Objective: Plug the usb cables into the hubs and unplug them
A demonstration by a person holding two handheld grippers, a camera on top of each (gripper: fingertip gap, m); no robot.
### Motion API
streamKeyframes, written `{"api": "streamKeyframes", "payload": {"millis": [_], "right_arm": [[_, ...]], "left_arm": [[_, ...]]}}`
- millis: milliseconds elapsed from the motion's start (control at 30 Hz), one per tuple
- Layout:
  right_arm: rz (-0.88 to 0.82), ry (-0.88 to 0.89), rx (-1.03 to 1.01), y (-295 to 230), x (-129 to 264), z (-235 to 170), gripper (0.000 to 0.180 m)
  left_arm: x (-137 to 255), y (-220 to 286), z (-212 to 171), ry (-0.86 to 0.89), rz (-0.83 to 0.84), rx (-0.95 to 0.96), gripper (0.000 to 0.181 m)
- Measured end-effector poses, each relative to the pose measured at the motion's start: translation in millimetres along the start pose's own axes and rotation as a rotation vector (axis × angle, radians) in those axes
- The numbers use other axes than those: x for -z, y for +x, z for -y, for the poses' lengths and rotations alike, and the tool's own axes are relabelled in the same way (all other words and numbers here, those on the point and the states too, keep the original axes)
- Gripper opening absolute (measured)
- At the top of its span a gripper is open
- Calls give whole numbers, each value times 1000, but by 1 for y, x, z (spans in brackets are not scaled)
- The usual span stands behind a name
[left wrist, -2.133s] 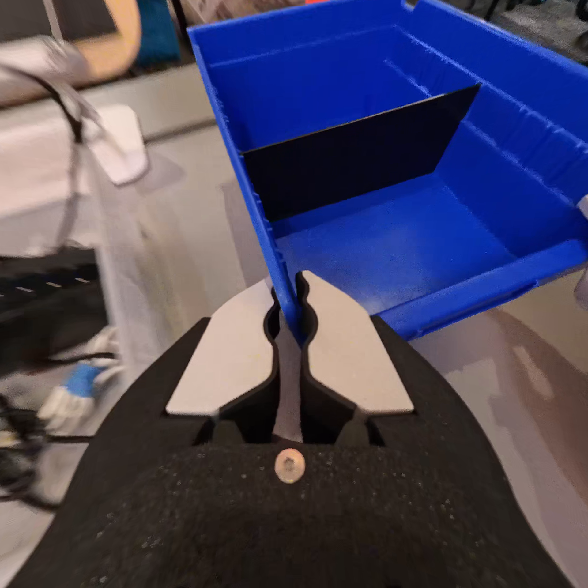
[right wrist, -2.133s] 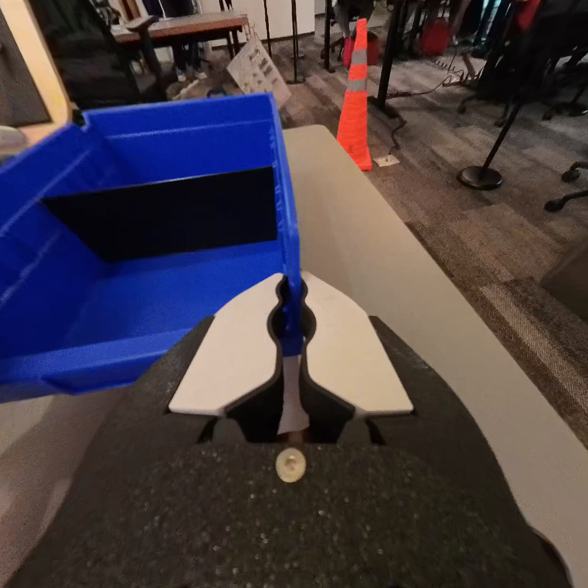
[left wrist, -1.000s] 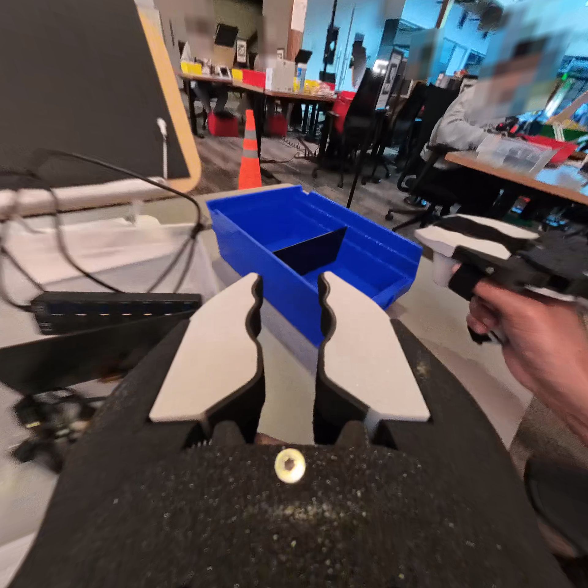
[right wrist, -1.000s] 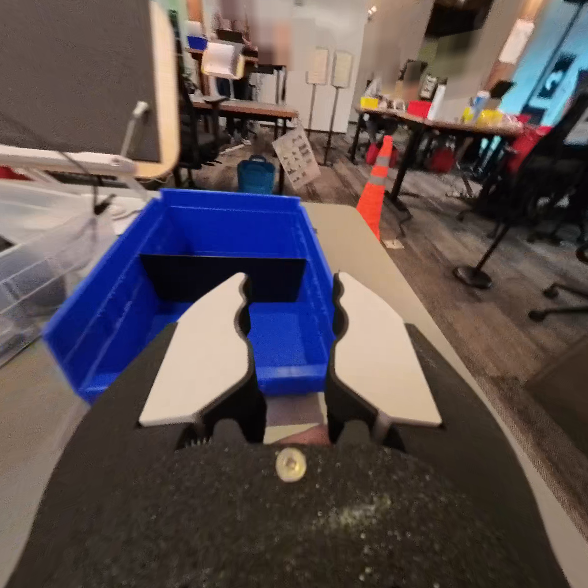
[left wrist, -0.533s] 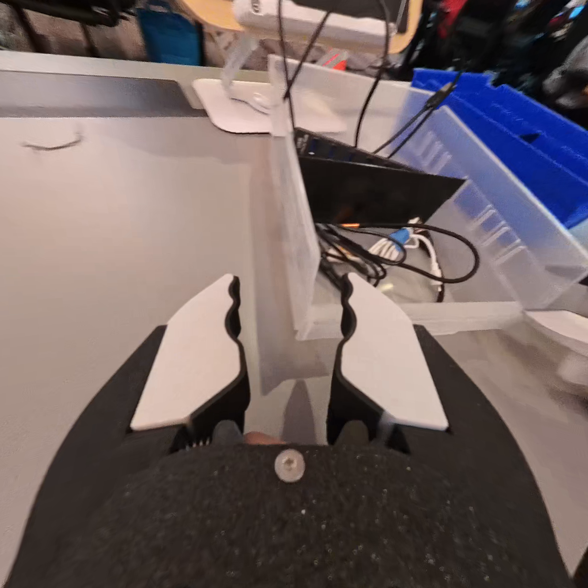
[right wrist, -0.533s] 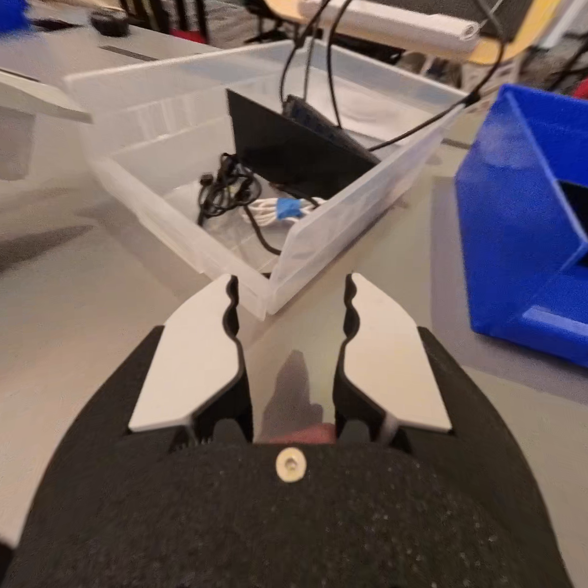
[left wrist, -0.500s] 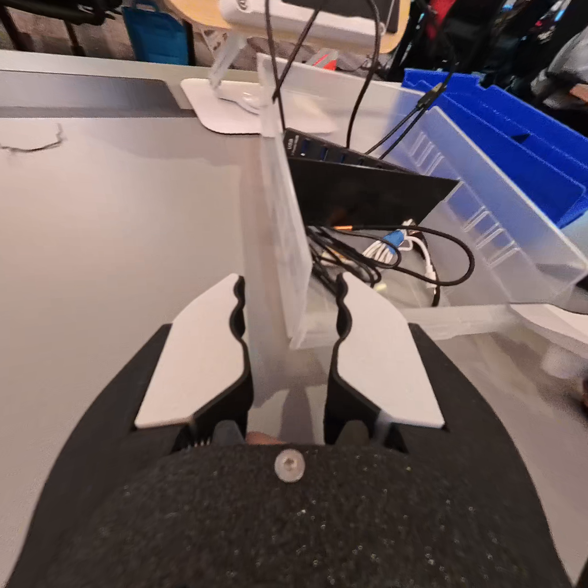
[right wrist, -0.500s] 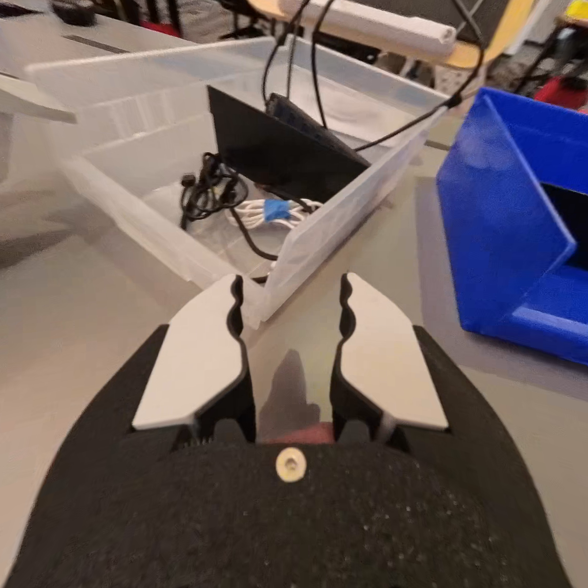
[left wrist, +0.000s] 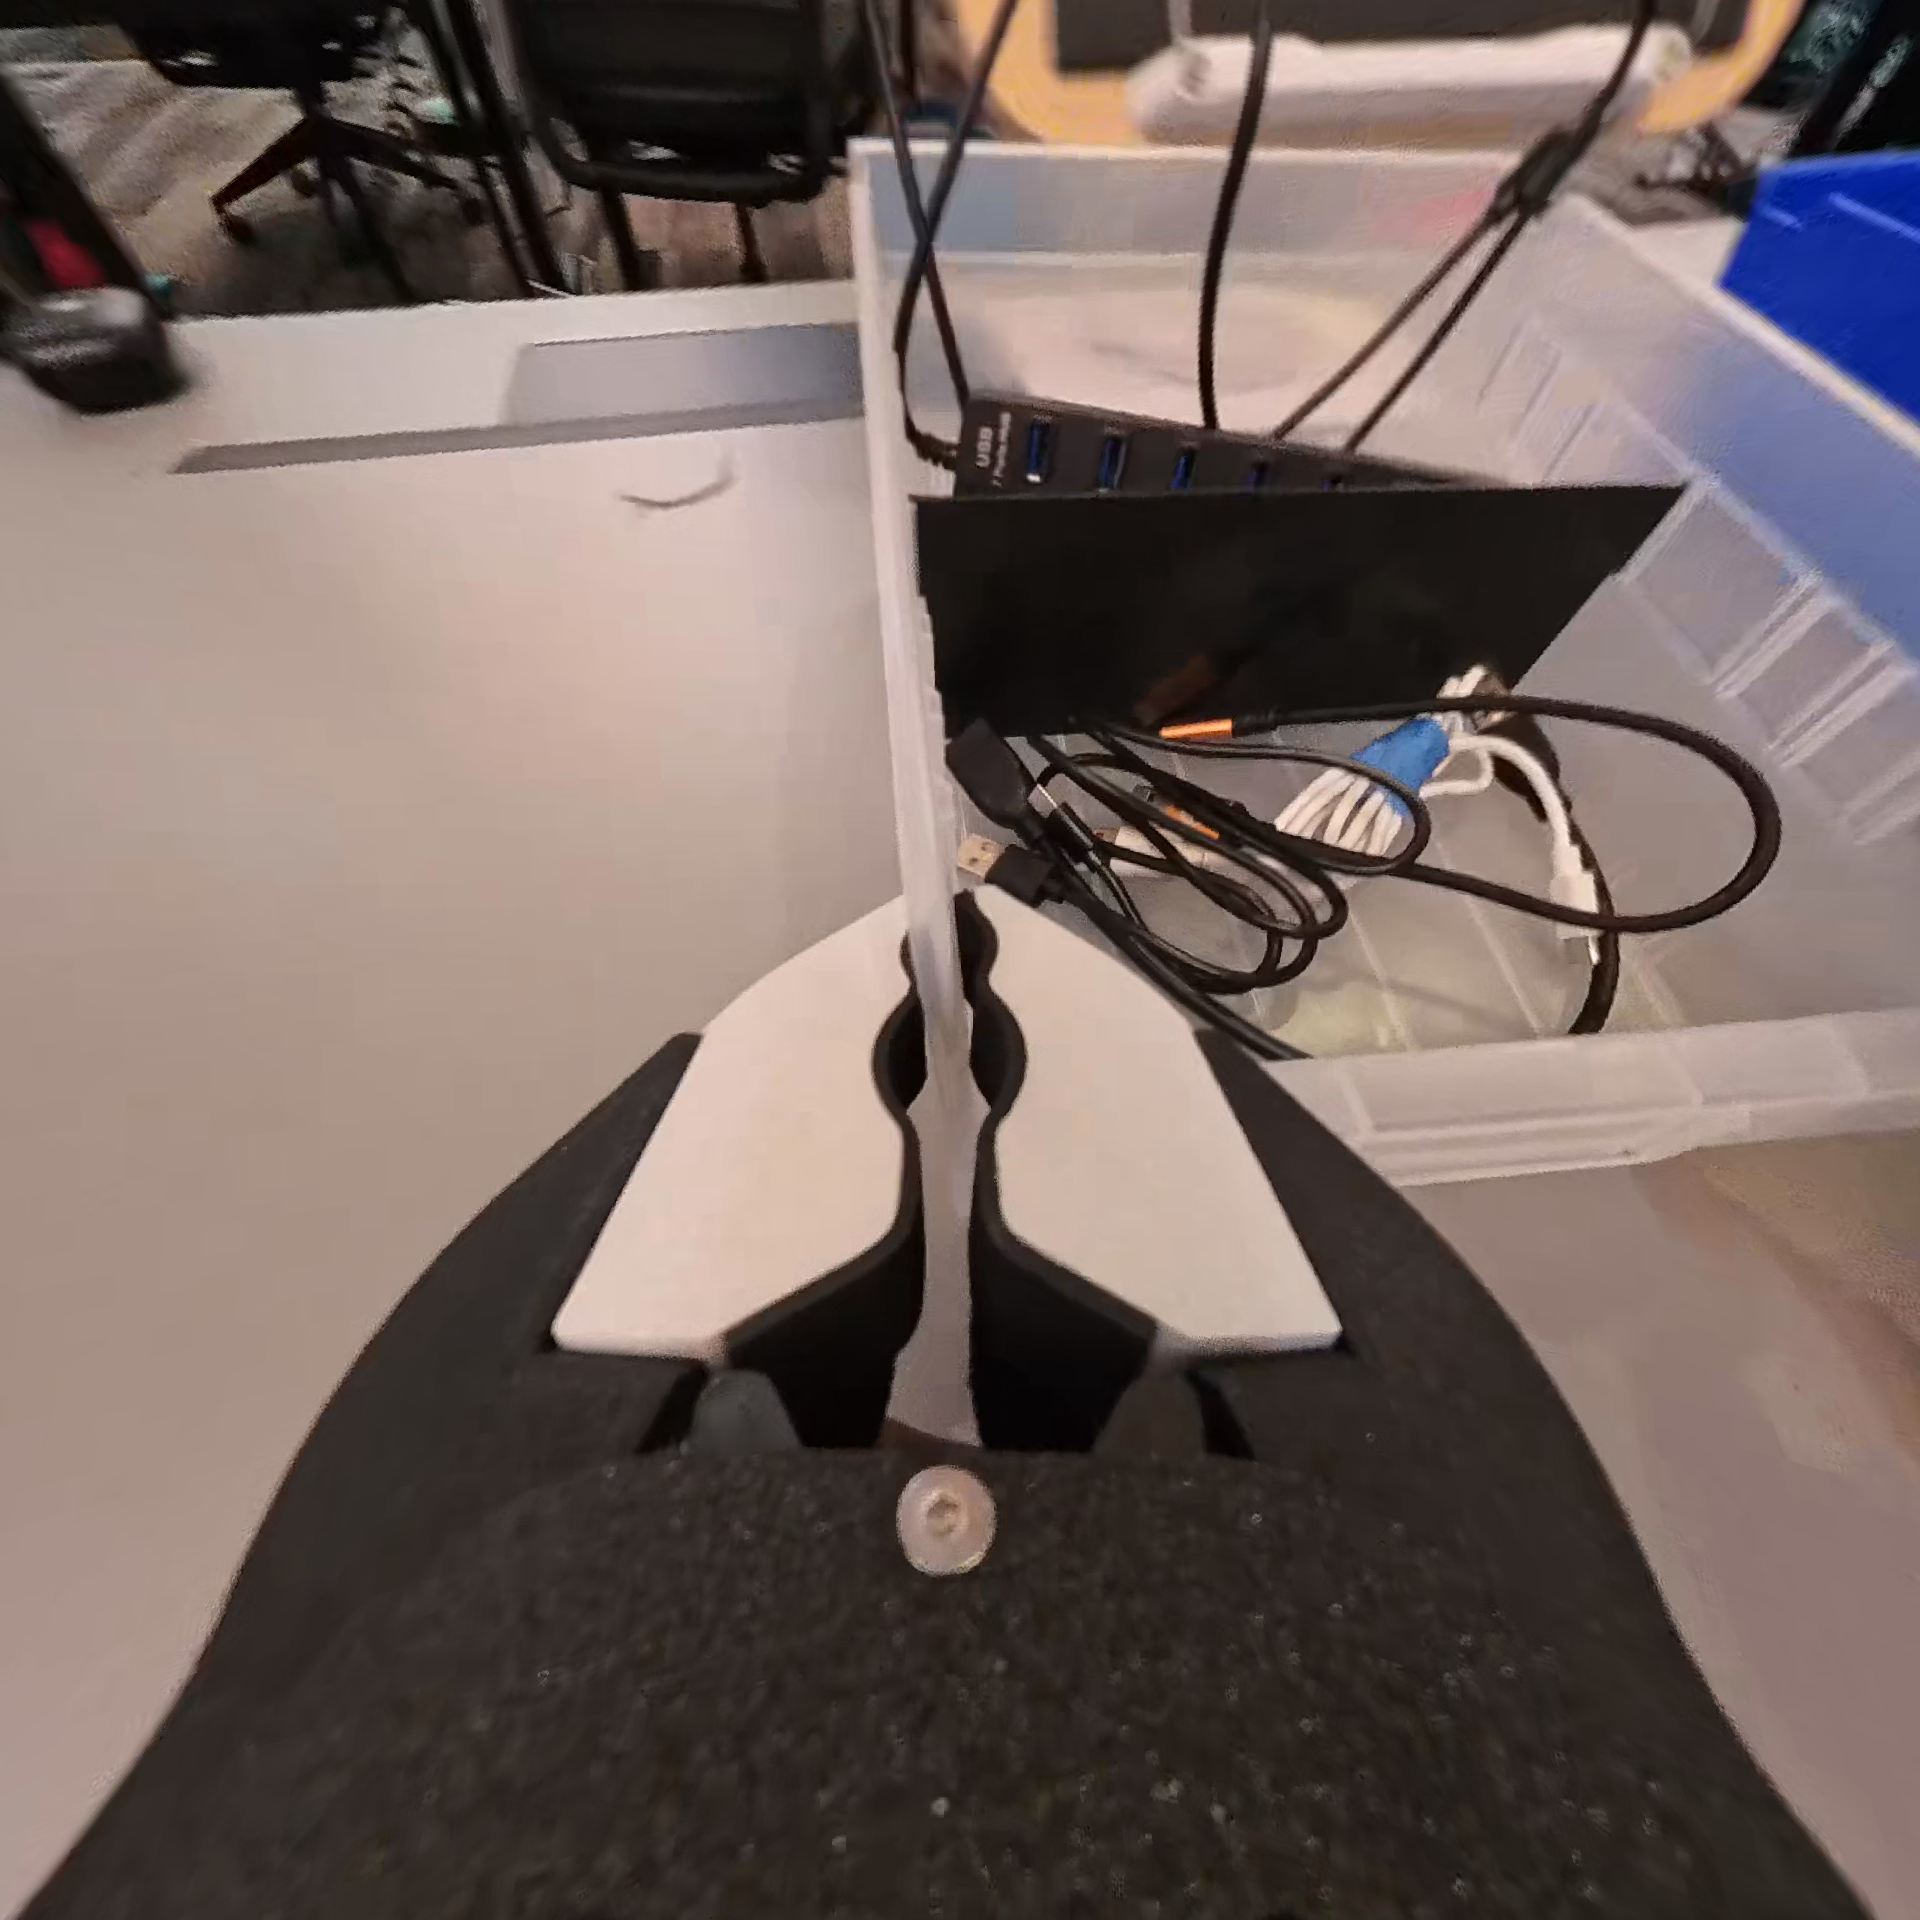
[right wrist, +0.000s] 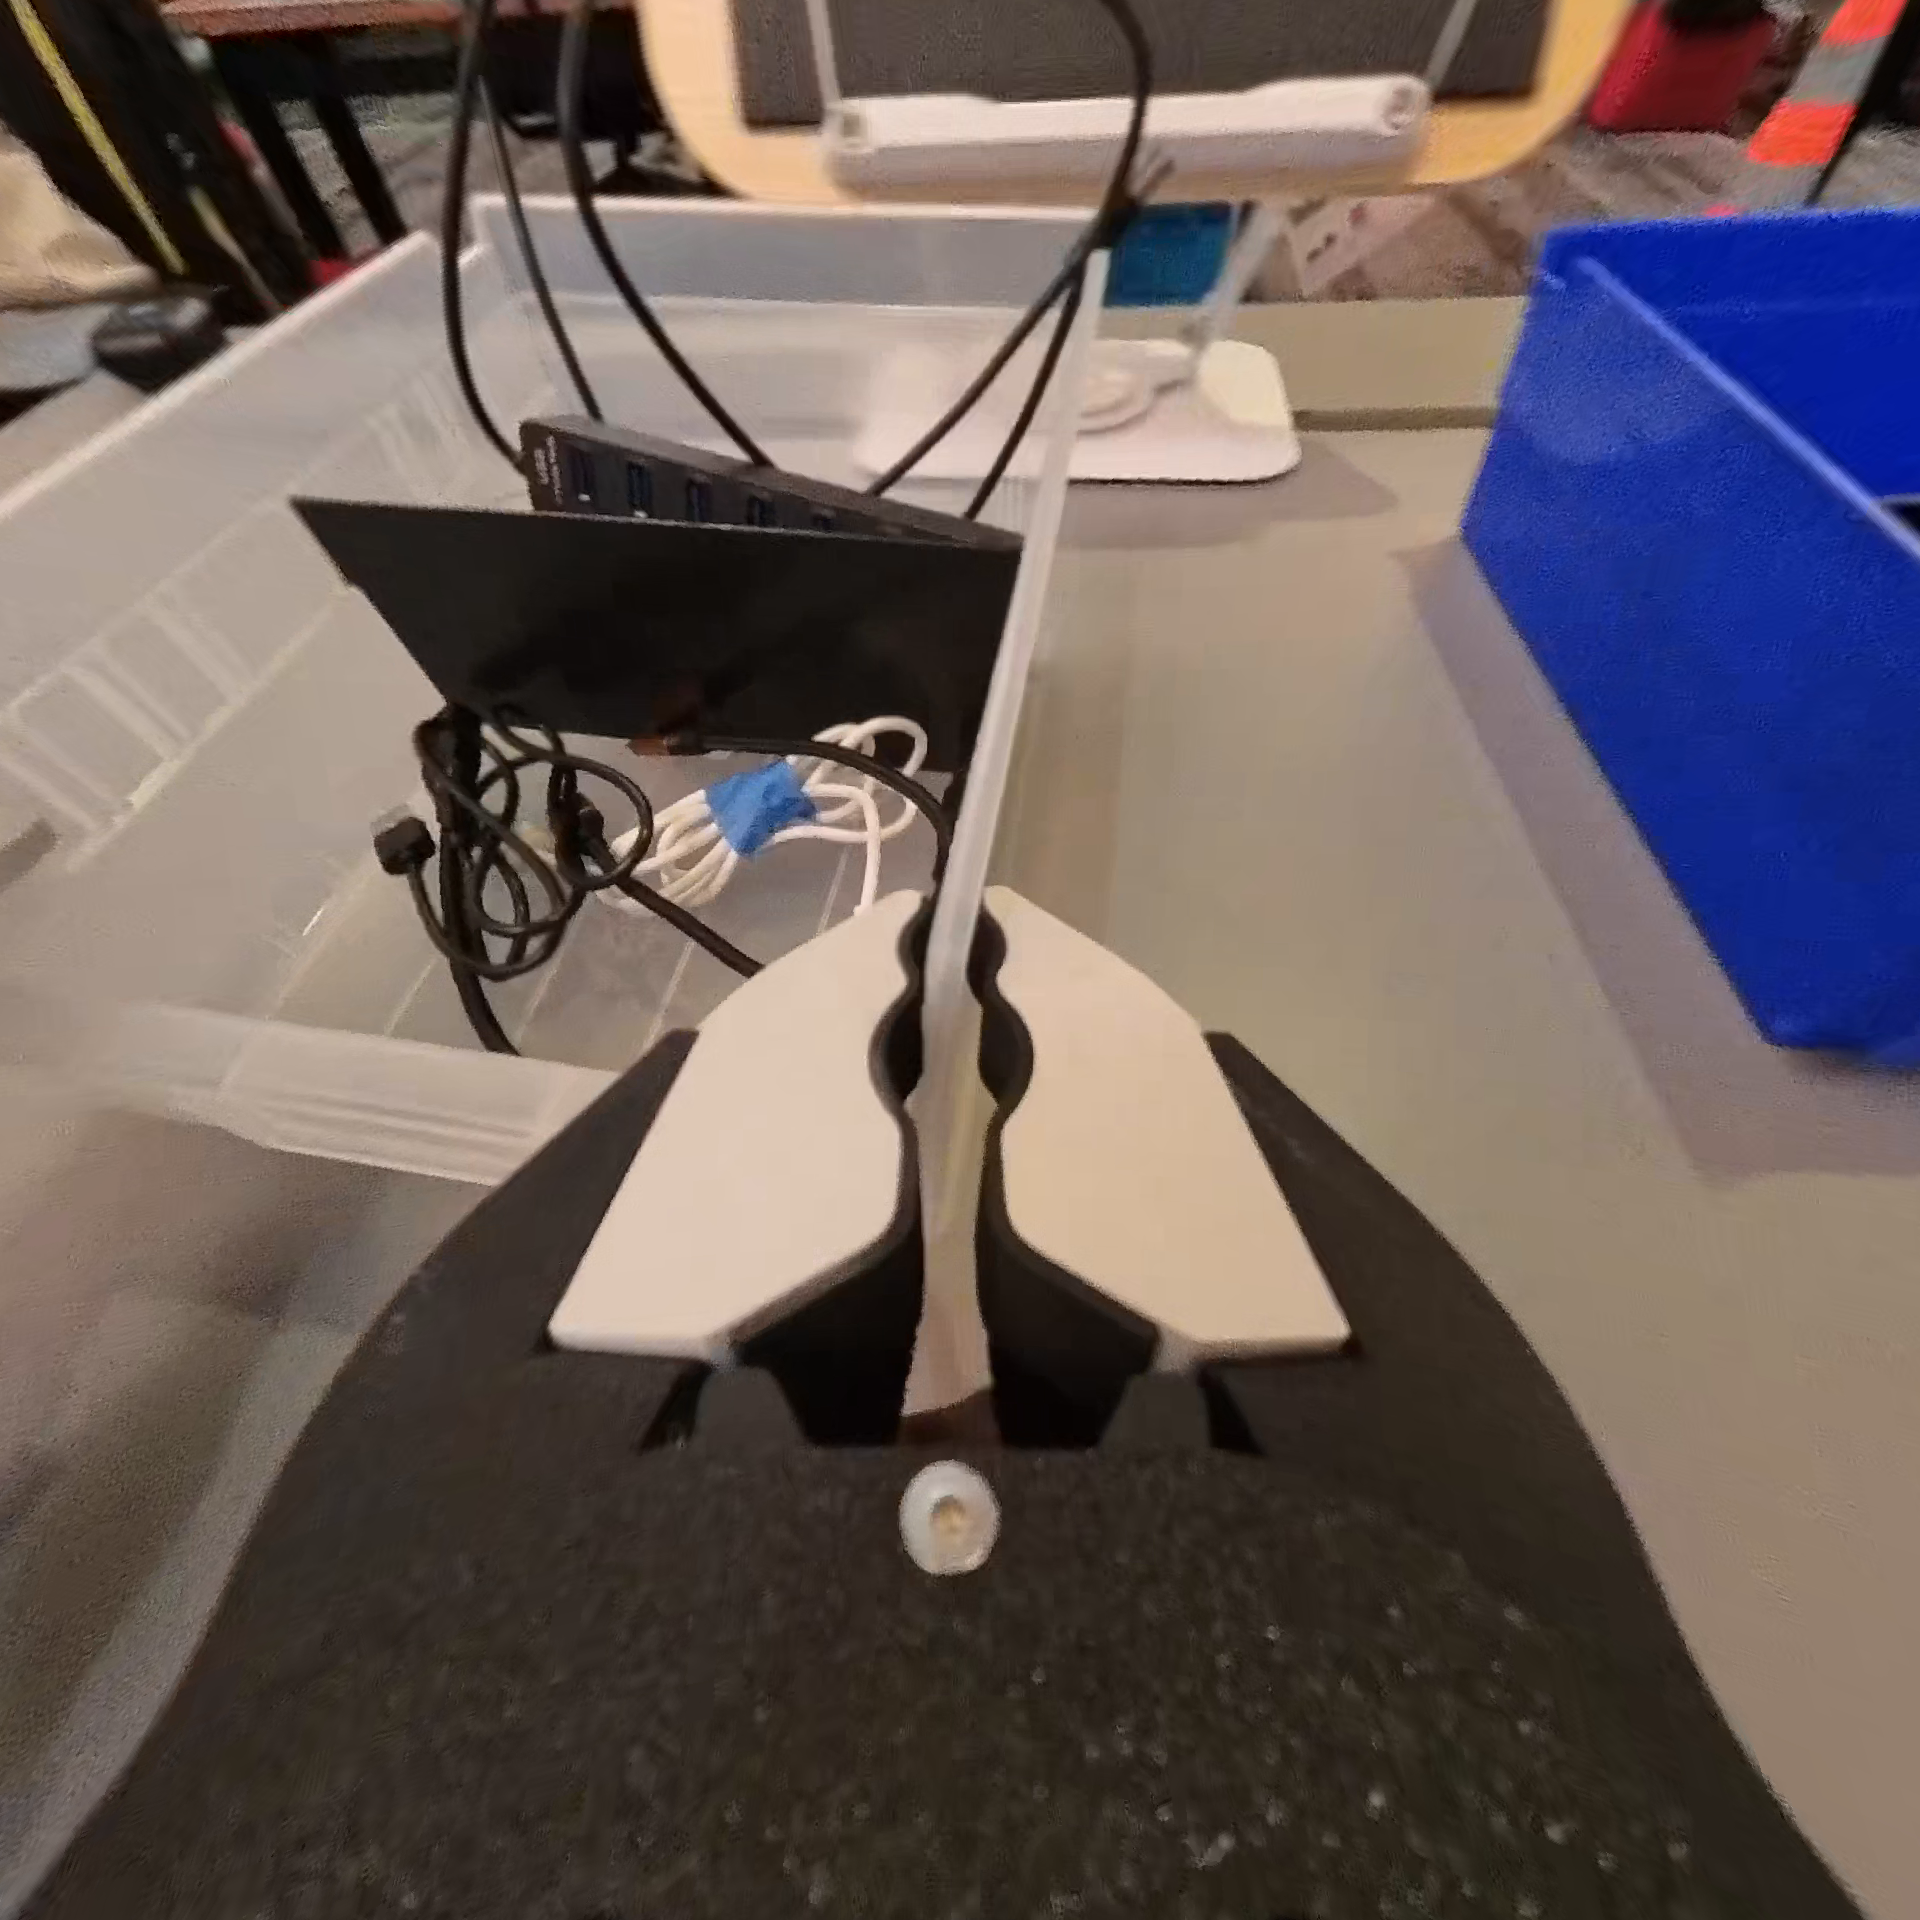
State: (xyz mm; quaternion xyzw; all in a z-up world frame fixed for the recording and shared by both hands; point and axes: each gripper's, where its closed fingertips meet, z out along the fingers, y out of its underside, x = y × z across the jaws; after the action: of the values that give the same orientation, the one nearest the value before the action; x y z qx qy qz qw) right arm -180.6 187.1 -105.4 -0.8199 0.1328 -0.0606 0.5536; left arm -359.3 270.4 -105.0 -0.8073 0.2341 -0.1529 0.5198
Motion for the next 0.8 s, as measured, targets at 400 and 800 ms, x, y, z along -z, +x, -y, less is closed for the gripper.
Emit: {"api": "streamKeyframes", "payload": {"millis": [400, 800], "right_arm": [[99, -48, 216, -155, -70, -5, 6], [486, -101, 509, -107, -5, -31, 43]], "left_arm": [[8, -158, -20, -29, 176, -3, 2], [-9, -168, -24, 0, 103, 187, 3]]}}
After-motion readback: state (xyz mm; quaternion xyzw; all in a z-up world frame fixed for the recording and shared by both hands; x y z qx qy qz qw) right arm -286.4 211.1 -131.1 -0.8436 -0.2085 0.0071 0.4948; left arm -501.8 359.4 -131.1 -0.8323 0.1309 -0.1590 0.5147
